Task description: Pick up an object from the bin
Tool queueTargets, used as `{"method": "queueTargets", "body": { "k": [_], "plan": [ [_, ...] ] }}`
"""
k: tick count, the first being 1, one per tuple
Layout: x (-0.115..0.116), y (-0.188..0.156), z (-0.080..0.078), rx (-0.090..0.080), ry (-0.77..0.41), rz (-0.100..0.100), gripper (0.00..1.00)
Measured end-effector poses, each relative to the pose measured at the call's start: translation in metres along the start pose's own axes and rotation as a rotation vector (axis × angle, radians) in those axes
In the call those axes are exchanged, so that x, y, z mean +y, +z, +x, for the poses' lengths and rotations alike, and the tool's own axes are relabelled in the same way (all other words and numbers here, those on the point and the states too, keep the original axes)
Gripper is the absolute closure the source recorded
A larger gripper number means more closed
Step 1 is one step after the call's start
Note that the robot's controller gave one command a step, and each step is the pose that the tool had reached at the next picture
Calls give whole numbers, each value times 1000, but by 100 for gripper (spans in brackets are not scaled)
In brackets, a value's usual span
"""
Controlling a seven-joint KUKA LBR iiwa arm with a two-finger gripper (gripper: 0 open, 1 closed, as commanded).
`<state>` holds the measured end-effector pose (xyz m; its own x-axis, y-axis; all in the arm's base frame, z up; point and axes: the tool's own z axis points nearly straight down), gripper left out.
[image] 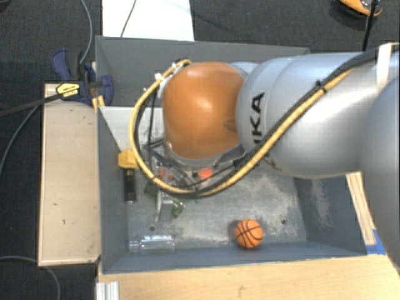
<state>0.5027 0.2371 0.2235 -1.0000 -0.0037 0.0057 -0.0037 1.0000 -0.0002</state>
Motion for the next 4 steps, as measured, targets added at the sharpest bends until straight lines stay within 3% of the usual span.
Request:
{"method": "queueTargets", "body": {
  "k": [1, 2, 3, 4],
  "plan": [
    [-1, -4, -2, -8, 6, -2, 0],
    [-25, 65, -17, -10, 45, -4, 0],
    [-30, 106, -19, -2, 62, 0, 0],
    [-41, 110, -26, -9, 175, -5, 0]
  ]
}}
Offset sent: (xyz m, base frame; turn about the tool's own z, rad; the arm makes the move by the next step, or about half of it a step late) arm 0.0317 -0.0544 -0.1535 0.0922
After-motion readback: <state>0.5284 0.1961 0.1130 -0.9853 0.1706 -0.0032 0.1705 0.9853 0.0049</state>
